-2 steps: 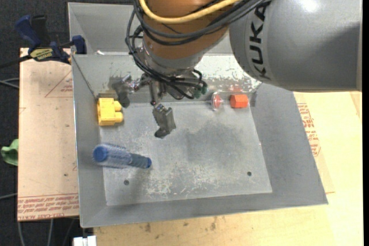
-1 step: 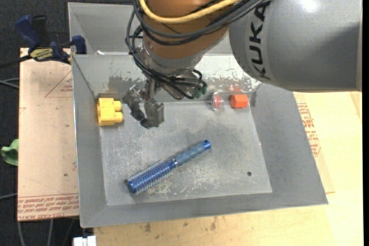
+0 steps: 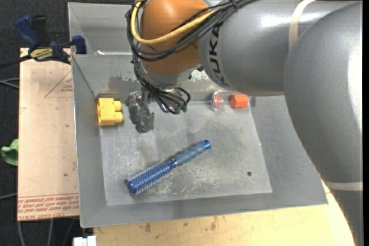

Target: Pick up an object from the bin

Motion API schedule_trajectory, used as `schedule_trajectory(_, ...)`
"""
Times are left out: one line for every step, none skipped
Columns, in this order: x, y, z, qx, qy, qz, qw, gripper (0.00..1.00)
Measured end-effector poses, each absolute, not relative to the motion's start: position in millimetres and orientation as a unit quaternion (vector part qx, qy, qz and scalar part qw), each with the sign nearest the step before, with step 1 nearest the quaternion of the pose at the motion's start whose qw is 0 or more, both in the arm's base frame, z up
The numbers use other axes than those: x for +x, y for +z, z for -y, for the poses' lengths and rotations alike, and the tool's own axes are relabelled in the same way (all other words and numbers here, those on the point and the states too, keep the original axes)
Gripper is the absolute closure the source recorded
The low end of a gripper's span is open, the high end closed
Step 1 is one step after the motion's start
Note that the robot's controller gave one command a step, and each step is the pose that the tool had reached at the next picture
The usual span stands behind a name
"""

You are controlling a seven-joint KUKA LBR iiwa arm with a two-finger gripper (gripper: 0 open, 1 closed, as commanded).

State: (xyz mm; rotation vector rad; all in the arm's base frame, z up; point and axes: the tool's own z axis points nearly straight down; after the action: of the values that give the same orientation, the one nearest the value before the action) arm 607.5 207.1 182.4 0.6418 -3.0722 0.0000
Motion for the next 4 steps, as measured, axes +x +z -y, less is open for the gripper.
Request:
schedule_trajectory(608.2,185.6,-208.2,0.205,-0.001,0.979,-0.001,0.0)
schedule_trajectory(520.8,131.3,-196.1,0.233,0.0,0.972,0.005,0.0)
schedule_trajectory(507.7,65.6,-164.1,0.201,0.0,0.98,0.004,0.0)
schedule_trajectory(518.2,138.3,-194.1,0.205,-0.002,0.979,-0.004,0.0)
